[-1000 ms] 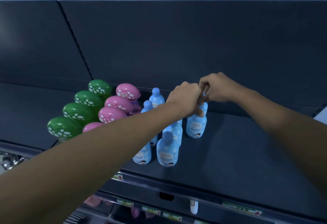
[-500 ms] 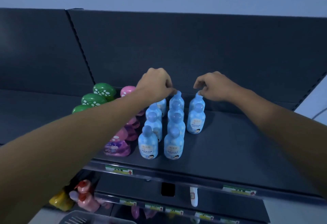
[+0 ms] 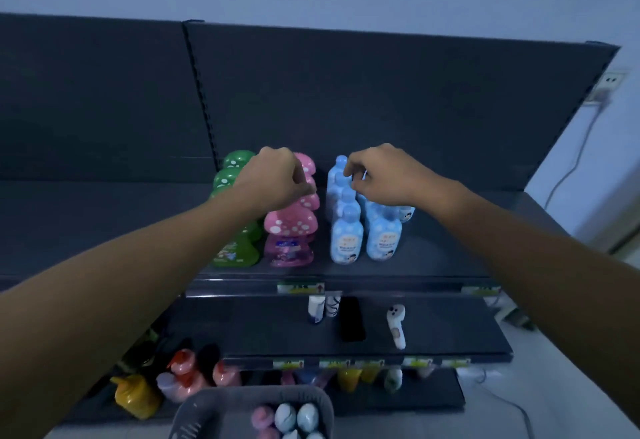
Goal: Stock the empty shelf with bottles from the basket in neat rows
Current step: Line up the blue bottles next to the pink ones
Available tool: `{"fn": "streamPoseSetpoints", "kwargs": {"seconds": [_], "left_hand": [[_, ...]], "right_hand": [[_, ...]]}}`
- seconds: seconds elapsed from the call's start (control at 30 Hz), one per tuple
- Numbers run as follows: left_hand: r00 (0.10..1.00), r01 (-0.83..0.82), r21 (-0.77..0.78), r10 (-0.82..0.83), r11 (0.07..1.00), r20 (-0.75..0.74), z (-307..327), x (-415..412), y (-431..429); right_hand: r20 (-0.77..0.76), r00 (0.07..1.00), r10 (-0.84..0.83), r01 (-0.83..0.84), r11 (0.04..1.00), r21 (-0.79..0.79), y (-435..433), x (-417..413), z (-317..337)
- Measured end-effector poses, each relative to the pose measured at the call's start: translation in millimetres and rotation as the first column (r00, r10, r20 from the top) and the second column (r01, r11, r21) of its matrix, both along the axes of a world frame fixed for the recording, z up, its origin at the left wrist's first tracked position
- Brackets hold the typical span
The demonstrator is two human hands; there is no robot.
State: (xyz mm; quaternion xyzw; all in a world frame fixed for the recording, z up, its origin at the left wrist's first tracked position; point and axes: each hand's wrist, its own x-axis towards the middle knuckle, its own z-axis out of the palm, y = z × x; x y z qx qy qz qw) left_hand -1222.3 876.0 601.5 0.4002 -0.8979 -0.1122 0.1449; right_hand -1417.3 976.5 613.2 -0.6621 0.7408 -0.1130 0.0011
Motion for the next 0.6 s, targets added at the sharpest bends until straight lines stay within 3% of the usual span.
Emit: {"fn": "streamPoseSetpoints", "kwargs": {"seconds": [0.2, 0.6], "left_hand": [[0.991, 0.08, 0.044, -0.085, 0.996, 0.105, -30.3, 87.6, 19.9], [0.972, 0.022, 0.269, -0.084, 0.963, 0.221, -137.1, 196.0, 41.1]], "right_hand": [[0.046, 0.998, -0.053, 0.053, 0.999, -0.002, 24.3, 102.4, -36.4], [0.138, 0.99, 0.014, -0.055, 0.955, 0.293, 49.1, 221.4, -156.4]]}}
